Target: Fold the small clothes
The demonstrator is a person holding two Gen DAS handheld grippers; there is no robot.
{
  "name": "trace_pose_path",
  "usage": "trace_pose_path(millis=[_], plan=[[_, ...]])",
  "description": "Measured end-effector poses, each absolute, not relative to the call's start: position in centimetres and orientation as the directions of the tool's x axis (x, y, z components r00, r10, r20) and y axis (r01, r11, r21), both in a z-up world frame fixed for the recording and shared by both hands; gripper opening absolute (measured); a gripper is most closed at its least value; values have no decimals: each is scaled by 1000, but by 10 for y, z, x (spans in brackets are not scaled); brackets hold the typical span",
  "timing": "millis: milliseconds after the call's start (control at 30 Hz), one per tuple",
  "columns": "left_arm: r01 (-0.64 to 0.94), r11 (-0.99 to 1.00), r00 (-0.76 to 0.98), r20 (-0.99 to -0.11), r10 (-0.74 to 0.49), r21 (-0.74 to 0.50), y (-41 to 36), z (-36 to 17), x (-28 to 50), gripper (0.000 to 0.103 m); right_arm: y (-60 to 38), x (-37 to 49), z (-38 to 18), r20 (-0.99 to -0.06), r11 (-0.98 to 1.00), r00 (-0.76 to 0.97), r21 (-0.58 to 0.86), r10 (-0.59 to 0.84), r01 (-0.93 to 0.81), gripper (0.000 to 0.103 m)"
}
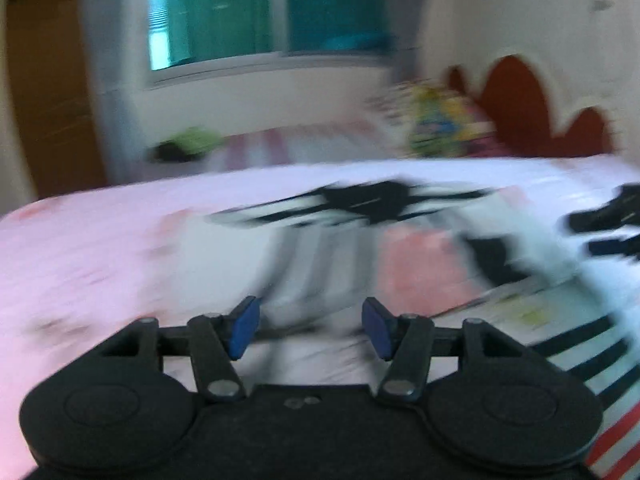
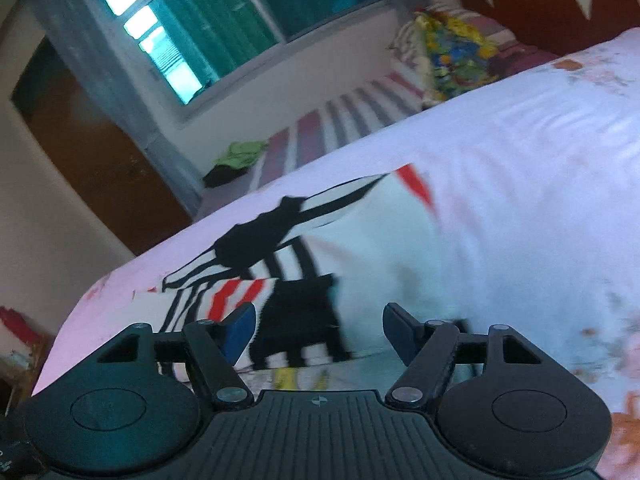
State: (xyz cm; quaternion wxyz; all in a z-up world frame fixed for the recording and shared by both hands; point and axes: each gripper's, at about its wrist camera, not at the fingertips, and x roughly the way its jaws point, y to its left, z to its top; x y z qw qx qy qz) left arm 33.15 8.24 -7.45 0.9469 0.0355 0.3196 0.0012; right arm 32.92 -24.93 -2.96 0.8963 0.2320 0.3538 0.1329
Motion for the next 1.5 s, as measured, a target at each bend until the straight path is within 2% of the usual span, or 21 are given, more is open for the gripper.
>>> trace_pose_path(millis=[133,200,300,333,367,433,467,533,633,733,800,833,900,933,1067,1167,1233,1267,1333,1433,1500], plan=[[-37,993,738,-667,101,110,127,-94,344,54,-228,351,-53,-623,862,672,504,400,-45,50],[-20,995,738,-670,82,99,137,-101,347,54,-221,362,-62,-670,888,656,461,347,1,48],[-17,993,743,-662,92,119,144,-108,360,50,-212,370,-67,-678,899,655,438,333,-3,47],[-18,994,747,-659,87,111,145,-111,356,49,-207,372,-66,-684,907,652,420,328,-16,41],[-20,995,752,-655,77,95,147,-110,358,46,-204,374,-67,-691,914,647,405,322,-23,25],[-16,996,763,-642,68,86,149,-105,362,43,-199,377,-66,-698,926,650,376,301,-26,11],[-29,995,769,-634,86,99,151,-103,364,37,-199,377,-65,-693,926,654,377,304,-30,10],[-48,997,771,-632,73,56,159,-94,357,31,-196,378,-61,-683,928,667,370,298,-36,8],[-58,998,764,-643,54,14,167,-95,358,30,-185,375,-43,-645,932,698,352,309,-87,7],[-89,992,755,-655,9,-89,180,-98,360,31,-174,360,-7,-534,937,784,304,316,-171,7],[-87,992,752,-659,7,-88,181,-101,362,32,-174,346,10,-435,937,842,274,320,-215,7],[-82,993,749,-662,9,-79,180,-102,362,32,-175,346,5,-443,944,843,258,304,-205,7],[-81,992,739,-674,-3,-93,179,-104,364,32,-181,360,-24,-560,953,783,273,271,-134,7],[-80,992,733,-680,-9,-99,179,-105,364,32,-188,364,-38,-586,944,760,312,280,-107,7],[-48,996,720,-694,-13,-69,176,-107,361,33,-190,369,-60,-626,943,730,325,273,-75,7],[13,999,712,-700,-44,-50,178,-102,349,41,-190,376,-69,-696,963,682,265,222,-43,8],[29,999,743,-667,-47,-38,178,-89,334,43,-192,363,-55,-678,992,733,125,64,29,9],[49,998,770,-634,-63,-40,174,-79,328,47,-193,356,-48,-652,991,754,136,81,12,9],[86,994,794,-598,-106,-61,158,-67,332,53,-187,355,-40,-637,967,742,246,209,-62,9],[139,985,799,-576,-170,-98,124,-70,354,61,-149,359,-44,-639,954,710,233,296,-189,9],[137,983,780,-599,-182,-120,107,-85,373,61,-130,362,-55,-655,937,671,242,348,-250,9]])
